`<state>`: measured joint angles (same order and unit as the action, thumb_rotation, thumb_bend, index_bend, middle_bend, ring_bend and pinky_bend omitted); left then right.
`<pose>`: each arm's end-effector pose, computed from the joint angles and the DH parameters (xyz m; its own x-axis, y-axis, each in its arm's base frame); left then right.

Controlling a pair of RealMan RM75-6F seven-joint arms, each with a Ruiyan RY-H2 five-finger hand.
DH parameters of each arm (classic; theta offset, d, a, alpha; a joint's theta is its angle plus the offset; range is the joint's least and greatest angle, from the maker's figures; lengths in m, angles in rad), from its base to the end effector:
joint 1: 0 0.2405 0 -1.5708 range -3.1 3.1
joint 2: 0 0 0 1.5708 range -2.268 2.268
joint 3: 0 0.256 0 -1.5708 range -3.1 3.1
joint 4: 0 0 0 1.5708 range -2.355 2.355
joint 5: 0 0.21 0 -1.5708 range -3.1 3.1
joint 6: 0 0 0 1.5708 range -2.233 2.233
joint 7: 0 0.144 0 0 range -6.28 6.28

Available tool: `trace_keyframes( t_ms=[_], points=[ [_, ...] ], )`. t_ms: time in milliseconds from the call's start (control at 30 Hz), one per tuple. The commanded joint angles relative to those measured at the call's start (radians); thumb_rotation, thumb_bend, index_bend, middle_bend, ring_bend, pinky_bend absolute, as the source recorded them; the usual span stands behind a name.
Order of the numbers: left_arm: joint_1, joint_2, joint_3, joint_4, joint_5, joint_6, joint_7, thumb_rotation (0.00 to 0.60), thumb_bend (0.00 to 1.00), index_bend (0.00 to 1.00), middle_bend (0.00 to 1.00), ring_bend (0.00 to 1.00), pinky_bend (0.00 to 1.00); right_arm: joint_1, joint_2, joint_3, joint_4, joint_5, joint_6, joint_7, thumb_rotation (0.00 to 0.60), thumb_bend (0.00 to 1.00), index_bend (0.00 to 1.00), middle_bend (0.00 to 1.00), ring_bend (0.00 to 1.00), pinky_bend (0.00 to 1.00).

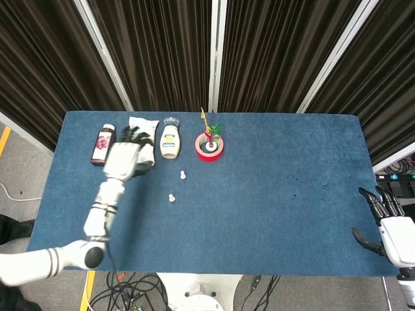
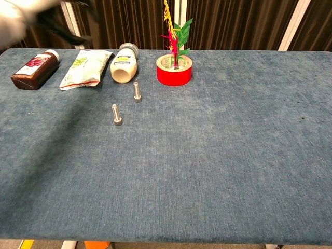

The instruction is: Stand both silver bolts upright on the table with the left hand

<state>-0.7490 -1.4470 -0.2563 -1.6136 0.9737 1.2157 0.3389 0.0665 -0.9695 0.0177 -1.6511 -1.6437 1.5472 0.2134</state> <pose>-0.1346 0.3637 0.0557 0.2749 0.0423 0.9605 0.9429 -0.2072 -0.2608 -0.2963 -0.1674 0.1971 0.3056 -0.0012 0.9521 -0.9436 -0.1343 0.3027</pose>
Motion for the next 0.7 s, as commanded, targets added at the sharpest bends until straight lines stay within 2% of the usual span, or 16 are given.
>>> trace_keyframes(
  t_ms=[33,167,300,533,700],
  points=[
    [0.132,0.113,0.076,-0.074,0.107,0.122,-0.067,0.600,0.32,0.33,0.22,0.05,0.00,-0.005,-0.001,-0.003,0.007,-0.004,0.008,0.009,0.600,0.23,0.06,0.16,0.00,0.00],
    [0.259,0.187,0.159,-0.085,0.187,0.212,-0.142,0.600,0.31,0.33,0.22,0.05,0.00,-0.009,-0.004,-0.006,0.017,-0.009,0.016,0.018,0.600,0.23,0.06,0.16,0.00,0.00],
    [0.366,0.216,0.230,-0.064,0.256,0.292,-0.200,0.600,0.30,0.33,0.22,0.05,0.00,-0.007,-0.012,-0.007,0.020,-0.013,0.014,0.022,0.600,0.23,0.06,0.16,0.00,0.00],
    [0.525,0.243,0.287,-0.059,0.307,0.419,-0.270,0.600,0.29,0.33,0.22,0.05,0.00,0.005,-0.018,-0.008,0.017,-0.017,-0.004,0.007,0.600,0.23,0.06,0.16,0.00,0.00],
    [0.585,0.273,0.332,-0.066,0.351,0.430,-0.271,0.600,0.29,0.33,0.22,0.05,0.00,0.012,-0.024,-0.011,0.016,-0.017,-0.021,-0.006,0.600,0.23,0.06,0.16,0.00,0.00]
  ],
)
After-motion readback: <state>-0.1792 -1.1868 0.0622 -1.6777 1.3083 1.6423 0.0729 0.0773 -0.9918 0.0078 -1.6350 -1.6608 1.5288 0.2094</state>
